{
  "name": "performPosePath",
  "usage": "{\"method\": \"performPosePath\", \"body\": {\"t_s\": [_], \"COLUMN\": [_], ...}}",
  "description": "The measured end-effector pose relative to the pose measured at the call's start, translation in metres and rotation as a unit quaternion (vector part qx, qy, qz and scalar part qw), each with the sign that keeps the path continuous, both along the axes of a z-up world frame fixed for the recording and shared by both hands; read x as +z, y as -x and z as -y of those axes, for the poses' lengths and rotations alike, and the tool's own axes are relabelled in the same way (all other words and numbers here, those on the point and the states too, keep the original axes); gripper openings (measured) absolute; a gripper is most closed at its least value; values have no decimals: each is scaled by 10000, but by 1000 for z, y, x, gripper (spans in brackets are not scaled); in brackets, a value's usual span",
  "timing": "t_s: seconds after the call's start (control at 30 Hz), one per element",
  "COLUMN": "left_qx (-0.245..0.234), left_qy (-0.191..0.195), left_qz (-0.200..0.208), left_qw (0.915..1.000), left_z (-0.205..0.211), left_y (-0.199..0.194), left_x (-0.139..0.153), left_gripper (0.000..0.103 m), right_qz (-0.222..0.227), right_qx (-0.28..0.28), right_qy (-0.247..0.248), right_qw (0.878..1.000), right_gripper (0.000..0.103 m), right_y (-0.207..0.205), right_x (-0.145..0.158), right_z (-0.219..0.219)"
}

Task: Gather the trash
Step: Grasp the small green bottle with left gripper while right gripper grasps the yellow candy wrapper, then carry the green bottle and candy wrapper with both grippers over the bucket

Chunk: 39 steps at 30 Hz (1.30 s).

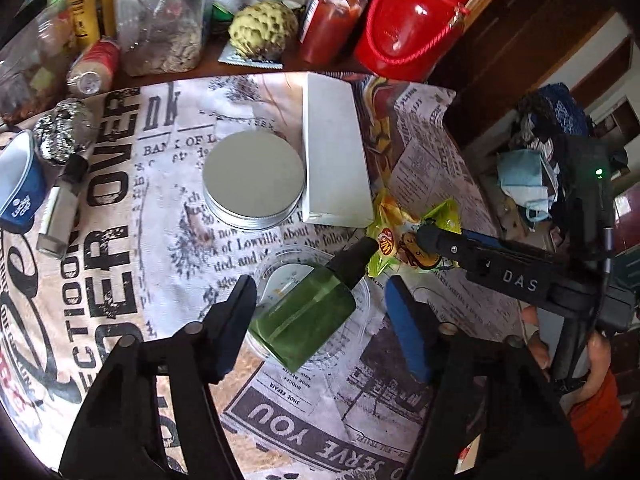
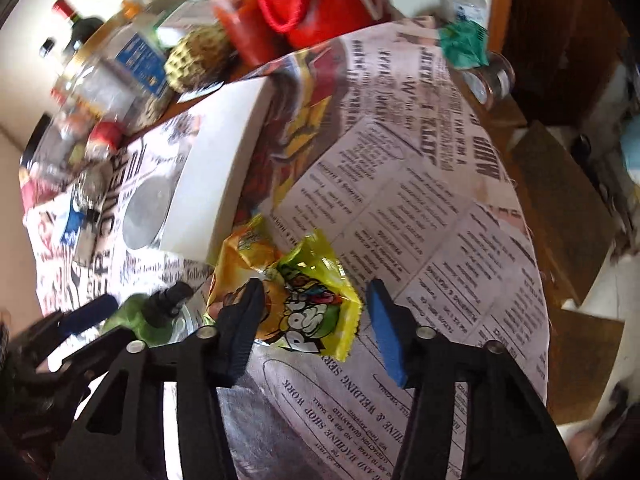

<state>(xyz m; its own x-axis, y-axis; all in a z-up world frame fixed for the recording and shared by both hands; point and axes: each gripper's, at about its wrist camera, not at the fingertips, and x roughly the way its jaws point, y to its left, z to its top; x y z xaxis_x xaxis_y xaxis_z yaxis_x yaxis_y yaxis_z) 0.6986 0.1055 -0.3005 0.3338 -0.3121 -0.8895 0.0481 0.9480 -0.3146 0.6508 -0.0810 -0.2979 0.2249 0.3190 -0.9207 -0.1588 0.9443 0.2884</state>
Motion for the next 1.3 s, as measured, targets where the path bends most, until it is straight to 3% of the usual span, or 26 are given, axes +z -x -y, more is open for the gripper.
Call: {"method": "performPosePath", "body": {"t_s": [0.2, 0.27, 0.4, 0.67, 0.97, 1.3], "left_qx": [-428, -528, -559, -302, 266, 1162], "left_qy": [-433, -494, -528, -538, -509, -553], "left_qz": [-169, -253, -353, -246, 399, 1278], "left_qw": [9980, 9971, 9964, 9978, 9976, 9834], "left_z": [17, 21, 24, 28, 24, 39], "left_y": [1, 3, 5, 3, 18, 71], "left_x": [-6, -9, -15, -2, 58, 139], "left_gripper": [55, 55, 41, 41, 41, 41], "right_qz": [-22, -35, -85, 243, 778, 1861], "right_qx": [301, 264, 145, 195, 197, 523], "right_qy": [-5, -32, -175, -247, -480, -707], "right_qw": [9995, 9996, 9997, 9992, 9956, 9786], "right_gripper": [8, 7, 5, 4, 4, 4], "right_y": [5, 8, 13, 27, 36, 68], "right_x": [-3, -3, -2, 28, 79, 156], "right_z": [-1, 4, 10, 18, 34, 68]}}
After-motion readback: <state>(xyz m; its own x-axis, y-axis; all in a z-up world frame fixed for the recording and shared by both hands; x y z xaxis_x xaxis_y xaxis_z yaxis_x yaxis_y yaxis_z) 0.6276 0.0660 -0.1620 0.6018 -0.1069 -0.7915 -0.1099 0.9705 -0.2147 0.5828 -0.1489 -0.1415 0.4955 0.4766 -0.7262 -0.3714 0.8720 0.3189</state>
